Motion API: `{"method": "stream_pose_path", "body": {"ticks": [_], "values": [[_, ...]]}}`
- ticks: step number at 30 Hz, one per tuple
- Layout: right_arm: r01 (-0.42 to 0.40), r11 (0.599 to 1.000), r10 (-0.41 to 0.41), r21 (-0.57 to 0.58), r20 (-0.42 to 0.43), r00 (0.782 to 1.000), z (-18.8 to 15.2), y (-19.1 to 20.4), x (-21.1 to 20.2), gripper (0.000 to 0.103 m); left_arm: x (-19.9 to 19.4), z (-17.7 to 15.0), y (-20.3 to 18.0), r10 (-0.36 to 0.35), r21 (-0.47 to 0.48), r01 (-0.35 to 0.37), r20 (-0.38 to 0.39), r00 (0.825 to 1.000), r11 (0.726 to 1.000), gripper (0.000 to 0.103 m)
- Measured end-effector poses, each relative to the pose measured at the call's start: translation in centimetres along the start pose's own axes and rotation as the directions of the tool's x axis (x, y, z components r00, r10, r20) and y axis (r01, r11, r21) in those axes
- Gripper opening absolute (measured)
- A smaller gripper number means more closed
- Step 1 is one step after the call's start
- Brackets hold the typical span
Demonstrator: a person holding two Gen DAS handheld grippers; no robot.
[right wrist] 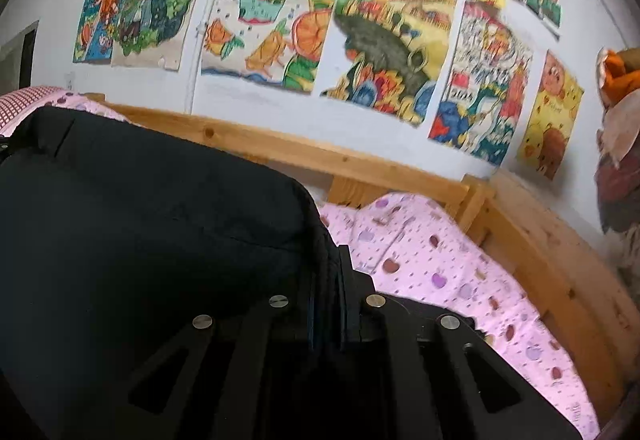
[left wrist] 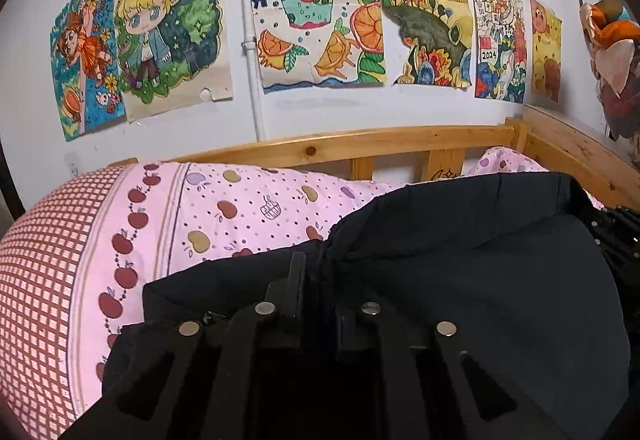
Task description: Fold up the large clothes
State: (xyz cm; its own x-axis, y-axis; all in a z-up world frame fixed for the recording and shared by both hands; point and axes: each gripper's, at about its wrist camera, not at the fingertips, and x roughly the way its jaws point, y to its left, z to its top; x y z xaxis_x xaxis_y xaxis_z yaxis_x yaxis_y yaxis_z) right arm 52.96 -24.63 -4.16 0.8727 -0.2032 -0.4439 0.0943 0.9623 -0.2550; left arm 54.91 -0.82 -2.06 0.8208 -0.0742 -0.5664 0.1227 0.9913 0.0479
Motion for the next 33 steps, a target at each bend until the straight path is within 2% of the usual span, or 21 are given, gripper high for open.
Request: {"method": "stream_pose_path", "body": {"ticks": [6, 8, 9, 10, 11, 12, 13, 14, 16, 19, 22, 24, 26, 28, 30, 33], "values": [[-0.035, 0.999, 0.036, 0.034, -0.013, 0.999, -0.6, -0.5, 0.4, 0.011, -0.7, 0.1, 1.1, -0.054, -0.047, 0.054, 0.012, 0.998, 0.997, 0.017], [-0.042, 0.997, 0.042, 0.068, 0.009, 0.999, -0.6, -1.3, -0.4, 0.022, -1.6, 0.1, 1.7, -0.075, -0.074, 0.077, 0.029, 0.997, 0.994, 0.020], [-0.050, 0.994, 0.046, 0.095, 0.037, 0.998, -0.6, -2.0, -1.2, 0.040, -2.0, 0.1, 1.9, -0.082, -0.078, 0.085, 0.039, 0.996, 0.993, 0.026], [-0.063, 0.991, 0.055, 0.116, 0.070, 0.996, -0.6, -2.6, -2.0, 0.061, -2.8, 0.1, 2.2, -0.090, -0.086, 0.095, 0.068, 0.994, 0.992, 0.040], [-0.080, 0.988, 0.066, 0.131, 0.106, 0.992, -0.5, -3.1, -2.8, 0.067, -3.5, 0.1, 2.4, -0.100, -0.091, 0.108, 0.096, 0.990, 0.990, 0.051], [-0.092, 0.986, 0.070, 0.142, 0.151, 0.986, -0.4, -3.7, -4.1, 0.070, -4.7, 0.1, 2.7, -0.106, -0.099, 0.121, 0.146, 0.984, 0.988, 0.078], [-0.090, 0.986, 0.065, 0.142, 0.167, 0.984, -0.4, -3.9, -4.8, 0.070, -5.6, 0.1, 3.0, -0.101, -0.106, 0.122, 0.187, 0.977, 0.987, 0.092], [-0.089, 0.987, 0.065, 0.134, 0.174, 0.983, -0.2, -4.0, -5.4, 0.070, -6.6, 0.0, 3.3, -0.104, -0.111, 0.132, 0.230, 0.968, 0.985, 0.093], [-0.101, 0.989, 0.081, 0.113, 0.169, 0.982, -0.1, -4.0, -6.3, 0.070, -7.7, 0.1, 3.5, -0.119, -0.108, 0.150, 0.252, 0.960, 0.983, 0.093], [-0.147, 0.987, 0.134, 0.070, 0.164, 0.977, -0.2, -3.7, -7.4, 0.075, -8.7, -0.2, 3.0, -0.168, -0.061, 0.187, 0.235, 0.957, 0.980, 0.093], [-0.214, 0.976, 0.207, 0.026, 0.157, 0.966, -0.7, -3.1, -8.5, 0.081, -8.7, -1.2, 1.5, -0.221, 0.037, 0.218, 0.190, 0.957, 0.975, 0.093], [-0.241, 0.970, 0.241, -0.021, 0.126, 0.962, -1.3, -2.4, -8.4, 0.082, -7.8, -1.7, 0.2, -0.205, 0.106, 0.191, 0.143, 0.968, 0.976, 0.093], [-0.208, 0.976, 0.214, -0.061, 0.100, 0.972, -1.8, -1.7, -8.2, 0.082, -6.0, -1.9, -1.1, -0.147, 0.151, 0.134, 0.074, 0.986, 0.979, 0.093], [-0.188, 0.979, 0.194, -0.073, 0.076, 0.978, -2.0, -1.4, -7.5, 0.082, -4.6, -1.8, -1.6, -0.104, 0.164, 0.098, 0.032, 0.994, 0.982, 0.095], [-0.155, 0.985, 0.158, -0.072, 0.026, 0.987, -1.8, -1.2, -5.9, 0.082, -3.3, -1.5, -1.5, -0.071, 0.149, 0.068, 0.010, 0.997, 0.987, 0.095], [-0.130, 0.989, 0.129, -0.071, -0.021, 0.991, -1.1, -1.3, -3.2, 0.082, -1.4, -0.6, 0.0, -0.064, 0.091, 0.067, -0.039, 0.997, 0.994, 0.097]]}}
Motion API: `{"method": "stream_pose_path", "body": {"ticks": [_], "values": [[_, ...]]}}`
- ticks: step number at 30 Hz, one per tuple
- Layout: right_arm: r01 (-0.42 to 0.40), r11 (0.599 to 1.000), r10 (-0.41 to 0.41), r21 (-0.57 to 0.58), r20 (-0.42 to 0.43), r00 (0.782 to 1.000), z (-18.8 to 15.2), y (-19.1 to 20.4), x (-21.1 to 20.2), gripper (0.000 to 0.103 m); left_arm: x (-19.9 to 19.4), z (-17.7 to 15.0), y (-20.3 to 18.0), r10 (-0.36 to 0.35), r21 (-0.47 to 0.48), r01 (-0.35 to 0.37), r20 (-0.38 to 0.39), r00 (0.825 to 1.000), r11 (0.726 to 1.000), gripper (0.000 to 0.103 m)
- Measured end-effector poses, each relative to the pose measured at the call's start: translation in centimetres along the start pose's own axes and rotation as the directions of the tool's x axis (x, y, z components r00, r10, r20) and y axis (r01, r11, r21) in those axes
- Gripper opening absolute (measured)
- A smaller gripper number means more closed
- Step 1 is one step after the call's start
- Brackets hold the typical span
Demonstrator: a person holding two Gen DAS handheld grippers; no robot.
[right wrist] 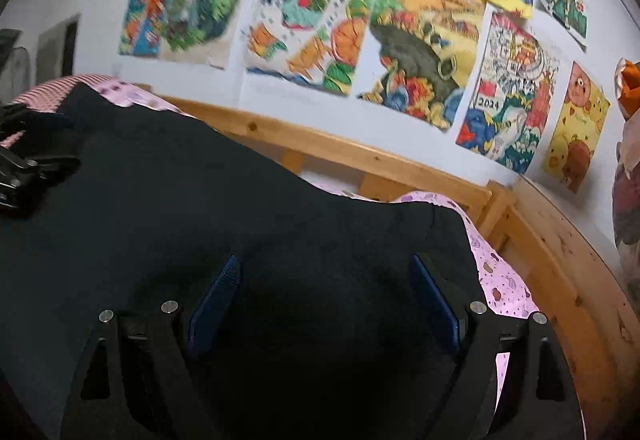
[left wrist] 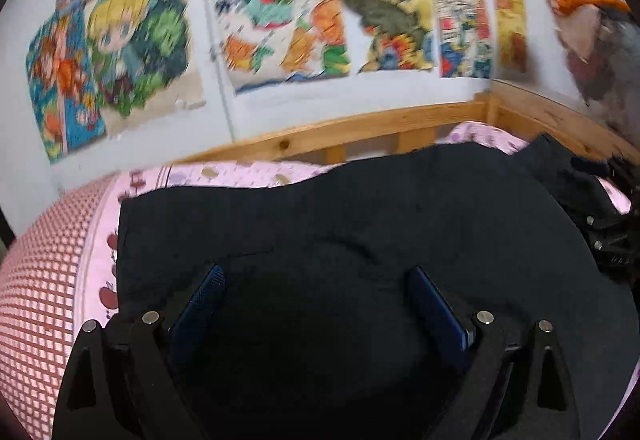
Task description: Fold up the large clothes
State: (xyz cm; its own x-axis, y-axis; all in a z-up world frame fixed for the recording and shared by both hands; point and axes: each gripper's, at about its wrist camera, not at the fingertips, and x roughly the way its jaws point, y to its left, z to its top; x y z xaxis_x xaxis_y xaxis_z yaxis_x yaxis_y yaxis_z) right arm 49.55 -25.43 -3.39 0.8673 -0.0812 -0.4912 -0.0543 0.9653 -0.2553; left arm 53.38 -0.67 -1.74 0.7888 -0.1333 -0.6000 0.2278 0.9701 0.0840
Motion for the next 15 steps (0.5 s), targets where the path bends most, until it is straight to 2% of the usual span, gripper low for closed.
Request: {"method": "stream_pose_path", "body": {"ticks": [4, 7, 15], "values": [[-0.092, 0.994, 0.099, 0.060, -0.112, 0.989, 0.5, -1.3, 4.4, 0.082, 2.9, 0.9, 2.9, 0.010, -0.117, -0.019, -0.082, 0.997, 0.993, 0.097], [-0.149, 0.979, 0.172, 0.139, -0.168, 0.971, 0.0, -2.4, 6.8, 0.084, 5.1, 0.6, 4.0, -0.047, -0.170, 0.023, -0.140, 0.989, 0.985, 0.098], [-0.231, 0.936, 0.293, 0.265, -0.226, 0.929, -2.0, -2.9, 10.4, 0.089, 7.4, -1.3, 5.1, -0.133, -0.254, 0.091, -0.154, 0.979, 0.963, 0.100]]}}
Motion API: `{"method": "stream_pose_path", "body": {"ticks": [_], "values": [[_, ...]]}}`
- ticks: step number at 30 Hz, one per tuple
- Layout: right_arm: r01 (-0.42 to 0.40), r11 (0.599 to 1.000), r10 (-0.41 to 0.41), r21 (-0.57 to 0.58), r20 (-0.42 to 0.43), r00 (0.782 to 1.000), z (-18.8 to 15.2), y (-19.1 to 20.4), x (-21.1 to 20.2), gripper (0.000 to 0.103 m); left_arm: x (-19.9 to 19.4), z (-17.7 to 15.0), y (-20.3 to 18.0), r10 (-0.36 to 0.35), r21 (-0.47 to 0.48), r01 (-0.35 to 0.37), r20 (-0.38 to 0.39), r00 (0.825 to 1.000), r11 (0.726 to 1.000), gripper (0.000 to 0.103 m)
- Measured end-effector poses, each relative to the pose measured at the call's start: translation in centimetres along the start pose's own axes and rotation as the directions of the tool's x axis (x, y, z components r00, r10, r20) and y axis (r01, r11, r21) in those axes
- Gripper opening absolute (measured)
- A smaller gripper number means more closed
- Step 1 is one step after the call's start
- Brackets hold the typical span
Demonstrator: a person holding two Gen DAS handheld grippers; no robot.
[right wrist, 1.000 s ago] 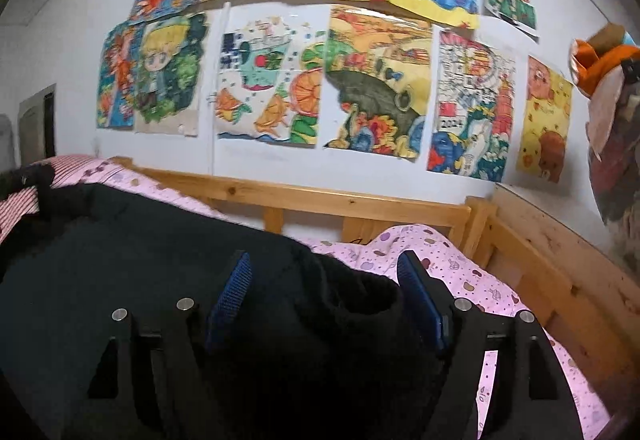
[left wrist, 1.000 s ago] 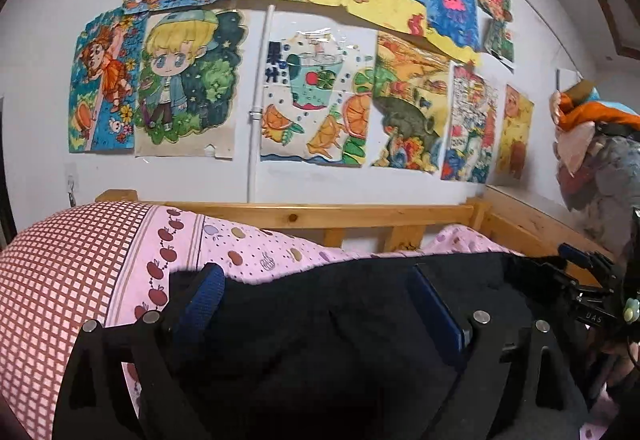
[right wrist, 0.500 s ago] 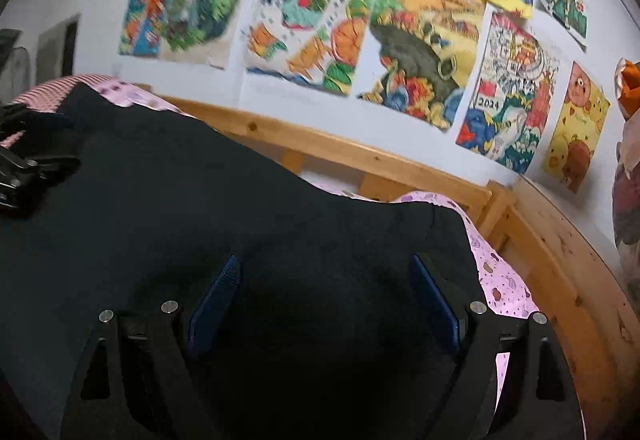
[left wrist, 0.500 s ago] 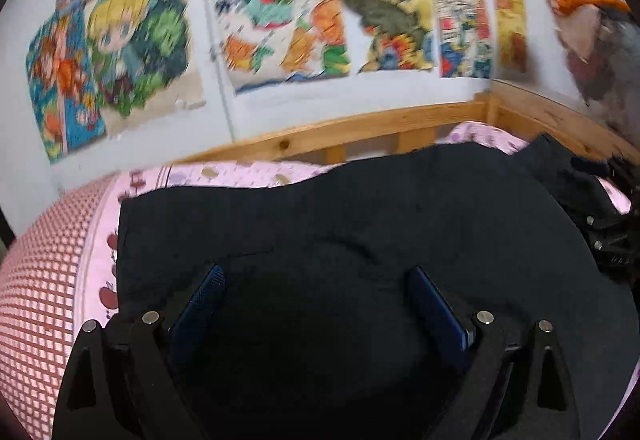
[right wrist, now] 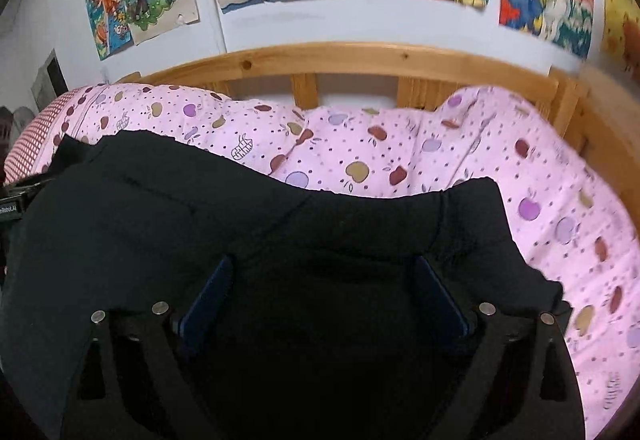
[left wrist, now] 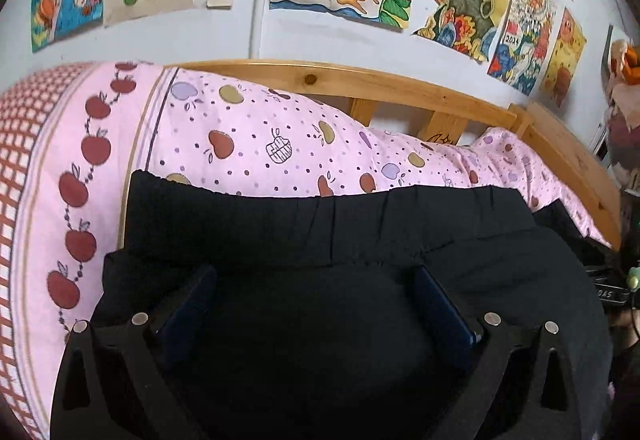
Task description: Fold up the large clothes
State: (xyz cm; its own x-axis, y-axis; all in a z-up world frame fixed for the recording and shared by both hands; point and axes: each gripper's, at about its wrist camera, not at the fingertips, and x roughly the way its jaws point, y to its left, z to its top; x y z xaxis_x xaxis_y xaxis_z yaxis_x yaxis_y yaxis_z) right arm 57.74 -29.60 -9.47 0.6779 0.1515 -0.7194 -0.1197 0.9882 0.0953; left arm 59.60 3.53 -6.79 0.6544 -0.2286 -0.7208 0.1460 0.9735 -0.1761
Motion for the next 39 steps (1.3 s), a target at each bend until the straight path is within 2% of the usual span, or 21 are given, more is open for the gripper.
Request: {"method": "stream_pose_path", "body": {"ticks": [4, 10, 39], "values": [[-0.042, 0.998, 0.042, 0.038, 0.010, 0.999, -0.2, -0.7, 0.9, 0.090, 0.3, -0.2, -0.1, -0.009, -0.006, 0.009, 0.008, 1.000, 1.000, 0.101], [-0.103, 0.991, 0.096, 0.084, 0.074, 0.993, -0.9, -1.5, 0.9, 0.090, 0.1, -0.5, -0.5, -0.001, 0.008, 0.001, 0.029, 1.000, 1.000, 0.102], [-0.119, 0.990, 0.104, 0.076, 0.175, 0.979, -2.0, -2.1, -0.8, 0.090, -0.8, -1.7, 0.4, -0.053, 0.009, 0.052, 0.100, 0.994, 0.999, 0.103]]}}
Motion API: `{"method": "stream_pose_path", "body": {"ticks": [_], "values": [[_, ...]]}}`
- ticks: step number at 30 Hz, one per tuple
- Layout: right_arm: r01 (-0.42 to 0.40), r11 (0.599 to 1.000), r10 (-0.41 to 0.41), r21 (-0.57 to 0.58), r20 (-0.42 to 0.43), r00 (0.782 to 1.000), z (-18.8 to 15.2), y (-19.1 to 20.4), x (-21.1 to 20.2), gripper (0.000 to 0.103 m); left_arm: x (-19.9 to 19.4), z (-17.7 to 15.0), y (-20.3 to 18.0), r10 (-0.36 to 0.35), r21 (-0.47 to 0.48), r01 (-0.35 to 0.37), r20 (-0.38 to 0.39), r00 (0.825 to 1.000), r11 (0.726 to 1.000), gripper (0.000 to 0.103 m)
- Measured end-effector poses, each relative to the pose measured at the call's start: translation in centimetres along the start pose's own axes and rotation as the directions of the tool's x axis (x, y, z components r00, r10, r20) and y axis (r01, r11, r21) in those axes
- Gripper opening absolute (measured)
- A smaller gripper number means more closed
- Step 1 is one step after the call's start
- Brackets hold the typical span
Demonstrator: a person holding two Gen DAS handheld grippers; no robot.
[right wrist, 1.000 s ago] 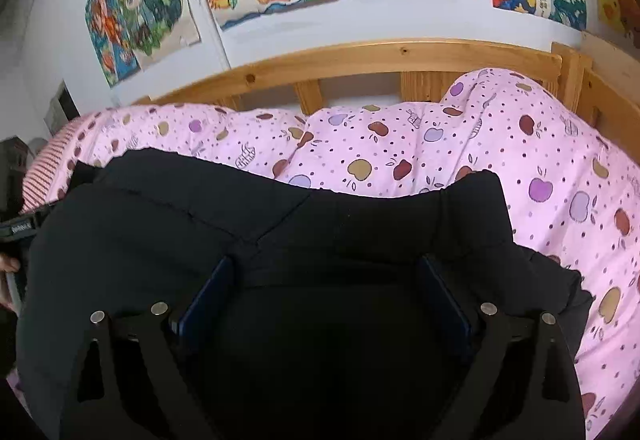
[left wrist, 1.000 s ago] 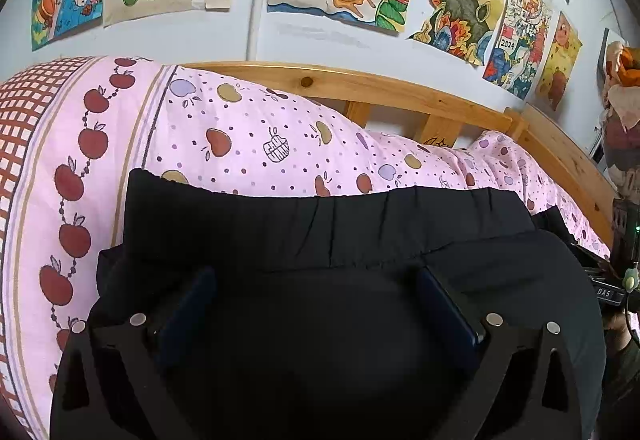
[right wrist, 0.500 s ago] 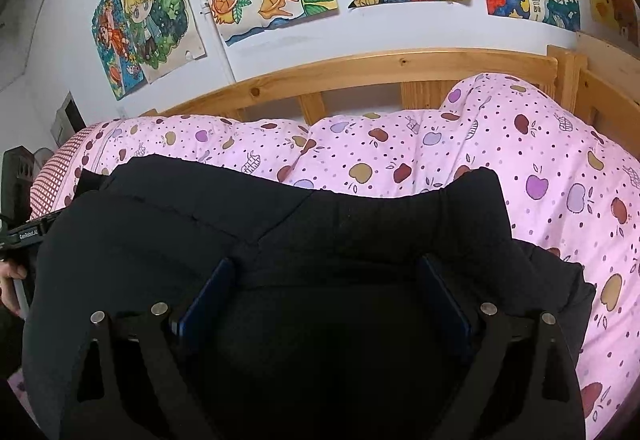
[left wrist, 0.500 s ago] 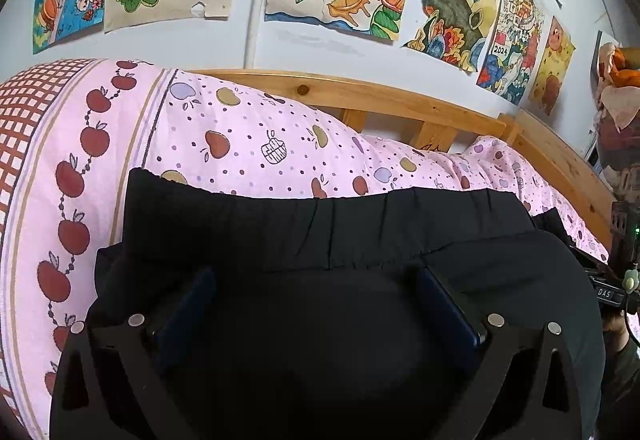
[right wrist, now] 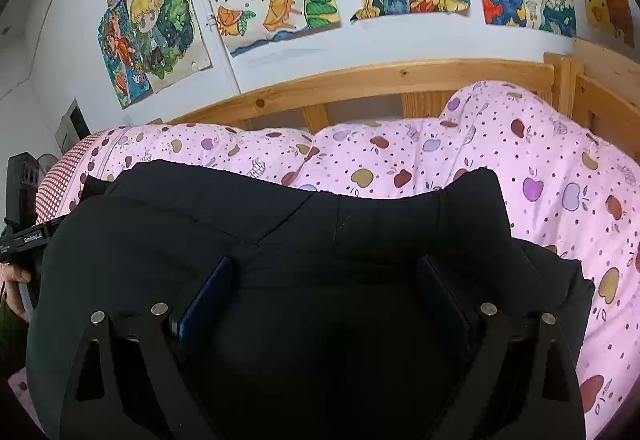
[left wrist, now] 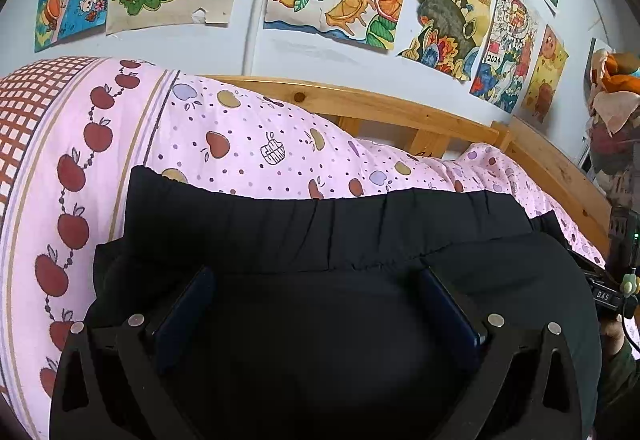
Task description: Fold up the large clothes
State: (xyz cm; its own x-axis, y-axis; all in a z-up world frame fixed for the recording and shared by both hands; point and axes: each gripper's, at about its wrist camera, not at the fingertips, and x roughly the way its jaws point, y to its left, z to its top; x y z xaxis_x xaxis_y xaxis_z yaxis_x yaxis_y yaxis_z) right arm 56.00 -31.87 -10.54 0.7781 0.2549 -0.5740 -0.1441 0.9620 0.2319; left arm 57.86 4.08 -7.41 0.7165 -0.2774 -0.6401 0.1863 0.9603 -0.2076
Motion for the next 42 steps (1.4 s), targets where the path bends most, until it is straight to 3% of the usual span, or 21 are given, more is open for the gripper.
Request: {"method": "stream_pose_path", "body": {"ticks": [8, 13, 15, 20, 24, 26, 29, 32, 38, 42], "values": [[0.102, 0.994, -0.099, -0.045, 0.066, 0.993, 0.0, 1.0, -3.7, 0.096, -3.1, -0.6, 0.4, -0.046, -0.006, 0.046, 0.046, 0.998, 0.999, 0.103], [0.208, 0.974, -0.200, -0.086, 0.094, 0.975, 0.4, 1.4, -7.8, 0.096, -8.7, -0.7, 2.0, -0.114, -0.036, 0.116, 0.060, 0.992, 0.993, 0.103], [0.241, 0.965, -0.231, -0.103, 0.104, 0.967, 0.6, 1.0, -9.9, 0.096, -10.4, -0.8, 2.8, -0.093, -0.015, 0.094, 0.034, 0.995, 0.995, 0.103], [0.250, 0.955, -0.248, -0.160, 0.035, 0.968, 0.5, 0.0, -12.5, 0.097, -12.0, -2.2, 5.7, -0.007, 0.034, 0.008, -0.036, 0.999, 0.999, 0.103], [0.249, 0.956, -0.257, -0.153, -0.032, 0.966, -0.7, -1.5, -12.6, 0.097, -11.7, -4.2, 9.0, -0.068, -0.054, 0.066, -0.040, 0.997, 0.996, 0.103], [0.261, 0.958, -0.269, -0.123, -0.052, 0.962, -1.5, -2.3, -12.0, 0.097, -11.4, -4.9, 9.2, -0.083, -0.037, 0.082, -0.029, 0.996, 0.996, 0.103], [0.241, 0.969, -0.244, -0.050, -0.091, 0.965, -2.3, -4.2, -11.0, 0.097, -10.7, -5.6, 8.6, -0.129, 0.030, 0.130, -0.032, 0.991, 0.991, 0.103], [0.167, 0.986, -0.167, -0.011, -0.118, 0.979, -2.8, -5.0, -9.9, 0.097, -9.6, -6.3, 8.3, -0.224, 0.064, 0.229, -0.080, 0.971, 0.971, 0.103], [0.038, 0.992, -0.013, 0.120, -0.200, 0.980, -4.5, -7.2, -7.4, 0.102, -8.2, -7.1, 10.2, -0.355, -0.035, 0.353, -0.110, 0.929, 0.935, 0.103], [0.030, 0.991, -0.004, 0.134, -0.190, 0.982, -5.5, -7.1, -6.8, 0.102, -7.8, -7.3, 10.3, -0.370, -0.035, 0.368, -0.119, 0.922, 0.929, 0.103]]}}
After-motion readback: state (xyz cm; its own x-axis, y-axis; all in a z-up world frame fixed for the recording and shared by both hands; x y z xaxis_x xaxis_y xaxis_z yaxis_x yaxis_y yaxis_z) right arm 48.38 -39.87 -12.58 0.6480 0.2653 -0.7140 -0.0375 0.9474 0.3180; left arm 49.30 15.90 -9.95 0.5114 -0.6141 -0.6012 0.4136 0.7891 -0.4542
